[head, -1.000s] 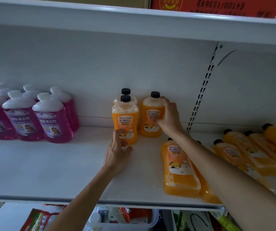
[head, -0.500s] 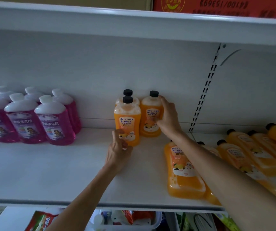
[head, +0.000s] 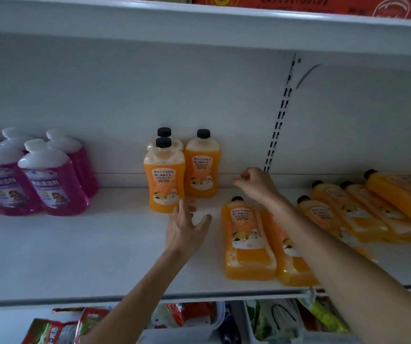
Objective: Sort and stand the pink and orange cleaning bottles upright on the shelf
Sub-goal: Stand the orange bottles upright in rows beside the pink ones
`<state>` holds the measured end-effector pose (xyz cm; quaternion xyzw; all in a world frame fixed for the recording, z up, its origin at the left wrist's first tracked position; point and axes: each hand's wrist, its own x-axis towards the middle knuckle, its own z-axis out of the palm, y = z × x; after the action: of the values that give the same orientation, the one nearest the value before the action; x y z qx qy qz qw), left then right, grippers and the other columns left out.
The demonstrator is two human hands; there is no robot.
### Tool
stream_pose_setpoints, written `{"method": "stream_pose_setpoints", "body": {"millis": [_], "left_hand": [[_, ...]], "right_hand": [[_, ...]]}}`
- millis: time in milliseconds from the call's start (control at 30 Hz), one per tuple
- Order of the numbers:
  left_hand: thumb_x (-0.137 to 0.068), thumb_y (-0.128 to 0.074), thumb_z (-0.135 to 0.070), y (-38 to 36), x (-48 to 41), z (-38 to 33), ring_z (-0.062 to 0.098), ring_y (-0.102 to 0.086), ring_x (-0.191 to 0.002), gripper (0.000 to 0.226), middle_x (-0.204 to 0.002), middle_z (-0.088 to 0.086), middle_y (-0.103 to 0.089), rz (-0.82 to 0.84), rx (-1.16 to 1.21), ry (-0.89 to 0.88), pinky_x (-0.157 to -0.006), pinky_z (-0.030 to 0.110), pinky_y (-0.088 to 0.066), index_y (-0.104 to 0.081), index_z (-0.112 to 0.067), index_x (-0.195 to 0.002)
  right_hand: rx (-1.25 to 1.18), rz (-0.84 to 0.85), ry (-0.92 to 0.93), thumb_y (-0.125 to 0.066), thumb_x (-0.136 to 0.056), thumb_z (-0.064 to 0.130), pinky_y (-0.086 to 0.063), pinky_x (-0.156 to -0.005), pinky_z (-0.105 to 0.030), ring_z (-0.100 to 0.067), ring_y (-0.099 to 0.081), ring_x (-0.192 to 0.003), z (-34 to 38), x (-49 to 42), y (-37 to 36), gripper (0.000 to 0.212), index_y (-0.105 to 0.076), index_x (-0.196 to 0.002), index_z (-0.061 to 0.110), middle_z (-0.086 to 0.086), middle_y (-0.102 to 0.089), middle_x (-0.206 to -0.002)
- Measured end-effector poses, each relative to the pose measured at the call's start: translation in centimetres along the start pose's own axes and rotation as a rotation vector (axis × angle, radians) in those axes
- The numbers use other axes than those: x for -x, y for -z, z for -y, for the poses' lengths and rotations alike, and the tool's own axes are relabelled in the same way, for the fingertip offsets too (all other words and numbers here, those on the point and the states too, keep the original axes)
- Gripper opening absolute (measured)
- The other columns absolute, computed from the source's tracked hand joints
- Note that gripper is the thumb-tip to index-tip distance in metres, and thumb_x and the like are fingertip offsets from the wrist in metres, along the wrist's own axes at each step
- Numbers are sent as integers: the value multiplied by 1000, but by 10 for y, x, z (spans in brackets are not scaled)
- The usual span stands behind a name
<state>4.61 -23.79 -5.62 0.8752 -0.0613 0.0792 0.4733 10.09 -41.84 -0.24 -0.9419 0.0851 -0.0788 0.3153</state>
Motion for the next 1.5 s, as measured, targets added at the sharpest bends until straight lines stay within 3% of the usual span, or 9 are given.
{"method": "stream_pose_setpoints", "body": {"millis": [167, 333, 433, 567, 733, 933, 1200, 1333, 1500], "left_hand": [[-65, -40, -73, -21, 9, -14, 17, -55, -101, 69, -110, -1, -61, 261, -63, 44, -90, 42, -47, -53, -23, -110], [-46, -38, -85, -21, 9, -21, 17, -53, -107, 94, -115, -4, -60, 349, -167, 75, -96, 44, -41, -53, -25, -117], [-40, -60, -75, -9, 9, -20, 16, -60, -102, 77, -109, -6, -65, 418, 59, 168, -94, 41, -47, -60, -31, -104], [-54, -77, -60, 4, 14, -10, 18, -61, -104, 66, -110, -2, -66, 365, 255, 181, -95, 41, -48, -60, -29, -110], [-49, -70, -70, 1, 23, -3, 15, -62, -104, 80, -113, -5, -65, 230, 418, 158, -90, 41, -52, -56, -35, -120], [-67, -66, -61, -4, 29, -7, 16, -64, -102, 72, -114, 1, -65, 183, 467, 73, -85, 38, -54, -45, -38, -131], [-67, -69, -57, -8, 36, -16, 6, -65, -88, 82, -98, -7, -69, 264, 289, 21, -78, 26, -55, -31, -37, -137], [-82, -66, -30, -5, 38, -19, 2, -65, -84, 60, -98, -7, -68, 213, 346, 11, -67, 16, -51, -37, -36, -134], [-80, -63, -37, -1, 35, -14, 6, -64, -91, 62, -110, -9, -64, 171, 402, 32, -73, 22, -55, -33, -45, -134]], "right_hand": [[92, 92, 16, -52, -92, 41, -37, -55, -27, -13, -33, -43, -31, 13, 25, 45, -41, -57, 15, 2, -35, -49], [284, 170, 66, -36, -95, 53, -44, -83, -37, -14, -36, -54, -31, 29, 12, 58, -42, -57, 10, -1, -39, -54], [183, 229, 180, -39, -93, 54, -31, -84, -32, -11, -43, -53, -16, 44, 6, 61, -39, -49, 13, -3, -42, -49], [165, 192, 283, -50, -81, 66, -42, -70, -30, -19, -55, -73, -20, 47, -1, 60, -59, -75, 7, -7, -62, -81], [41, 269, 227, -38, -61, 87, -52, -84, -40, -19, -62, -99, -22, 43, -6, 91, -54, -122, 20, 2, -64, -114], [-419, 194, 245, -74, -73, 46, -50, -64, -12, 4, -59, -81, -24, 47, -1, 46, -53, -110, 27, 19, -59, -93], [-641, -3, 280, -77, -71, 34, -46, -61, -7, 3, -55, -86, -31, 48, 7, 48, -52, -111, 24, 14, -57, -100], [-571, 95, 310, -74, -75, 36, -42, -69, -8, 10, -45, -98, -25, 51, 6, 56, -41, -120, 42, 21, -48, -114], [-586, 200, 303, -74, -77, 27, -39, -68, -10, 13, -43, -94, -22, 53, 7, 74, -26, -126, 54, 36, -38, -110]]}}
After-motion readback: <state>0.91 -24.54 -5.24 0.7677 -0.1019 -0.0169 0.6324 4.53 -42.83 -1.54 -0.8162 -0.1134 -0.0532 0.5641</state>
